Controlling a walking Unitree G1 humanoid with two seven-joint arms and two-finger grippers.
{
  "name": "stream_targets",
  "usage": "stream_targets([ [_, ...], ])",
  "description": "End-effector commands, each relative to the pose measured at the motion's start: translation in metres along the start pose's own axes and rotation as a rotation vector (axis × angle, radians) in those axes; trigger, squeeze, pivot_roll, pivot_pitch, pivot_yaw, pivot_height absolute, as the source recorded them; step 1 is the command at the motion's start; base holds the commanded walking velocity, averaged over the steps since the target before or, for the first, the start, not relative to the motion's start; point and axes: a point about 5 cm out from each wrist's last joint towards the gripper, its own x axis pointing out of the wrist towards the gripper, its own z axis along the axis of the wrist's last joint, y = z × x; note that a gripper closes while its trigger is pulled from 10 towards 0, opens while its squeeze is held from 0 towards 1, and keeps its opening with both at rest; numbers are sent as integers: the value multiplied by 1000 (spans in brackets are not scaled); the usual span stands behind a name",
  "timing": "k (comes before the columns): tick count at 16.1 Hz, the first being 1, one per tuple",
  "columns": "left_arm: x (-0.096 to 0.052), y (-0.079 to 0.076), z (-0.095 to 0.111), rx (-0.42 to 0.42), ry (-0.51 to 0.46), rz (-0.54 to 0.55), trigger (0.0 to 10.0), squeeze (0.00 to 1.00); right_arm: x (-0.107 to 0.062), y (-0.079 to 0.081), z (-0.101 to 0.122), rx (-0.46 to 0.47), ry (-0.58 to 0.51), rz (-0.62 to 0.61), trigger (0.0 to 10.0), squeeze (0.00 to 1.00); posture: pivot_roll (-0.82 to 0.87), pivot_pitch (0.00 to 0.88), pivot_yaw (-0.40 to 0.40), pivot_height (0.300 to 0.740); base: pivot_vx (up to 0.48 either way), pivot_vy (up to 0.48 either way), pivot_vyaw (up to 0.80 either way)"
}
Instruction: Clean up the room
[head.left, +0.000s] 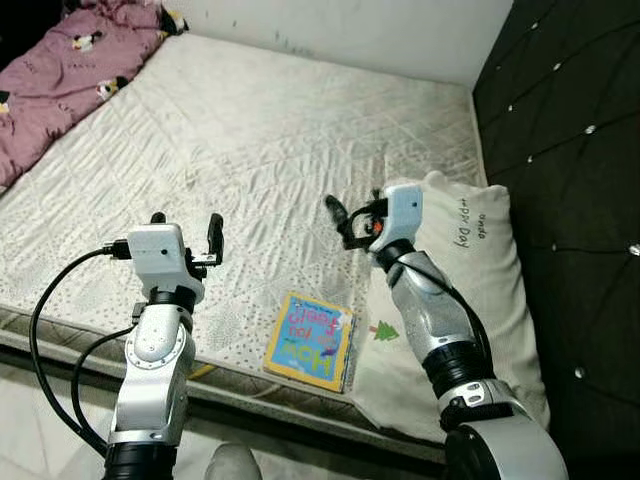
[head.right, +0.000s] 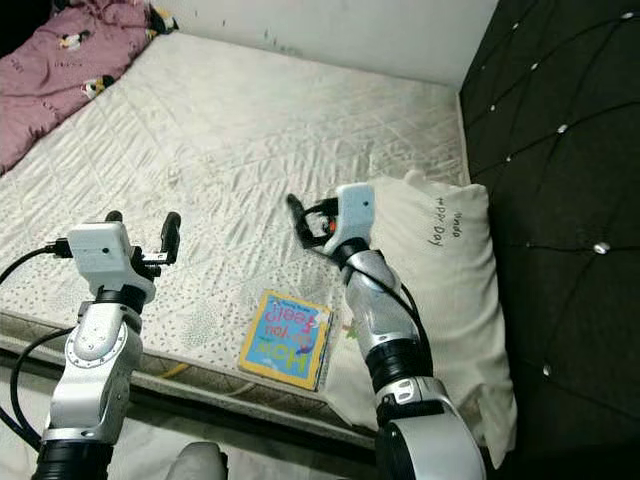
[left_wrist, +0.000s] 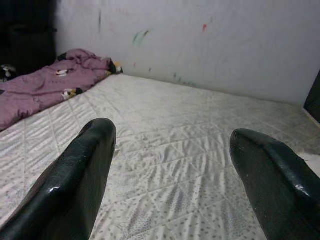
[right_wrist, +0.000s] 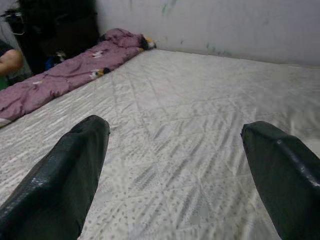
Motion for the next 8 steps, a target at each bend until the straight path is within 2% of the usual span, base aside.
stream_targets([
  [1, -3, 2, -3, 2, 9, 6, 10000, 0, 0, 0, 19, -20, -46, 25, 10000, 0, 144, 0, -75, 740, 0, 0, 0],
  [2, -3, 3, -3, 1, 9, 8, 10000, 0, -1, 3, 28, -66, -80, 60, 10000, 0, 137, 0, -74, 740, 0, 0, 0],
  [3, -6, 7, -7, -25, 34, 21, 10000, 0, -8, -6, 38, -89, -99, 67, 10000, 0, 124, 0, -74, 740, 0, 0, 0],
  [6, -7, 9, -9, -35, 43, 32, 10000, 0, -13, -27, 30, -85, -67, -30, 10000, 0, 123, 0, -73, 740, 0, 0, 0],
  [7, -11, 12, -8, -41, 39, 40, 10000, 0, -15, -35, 25, -77, -54, -98, 10000, 0, 125, 0, -73, 740, 0, 0, 0],
  [8, -14, 15, -10, -45, 45, 51, 10000, 0, -18, -36, 20, -90, -42, -120, 10000, 0, 127, 0, -73, 740, 0, 0, 0],
])
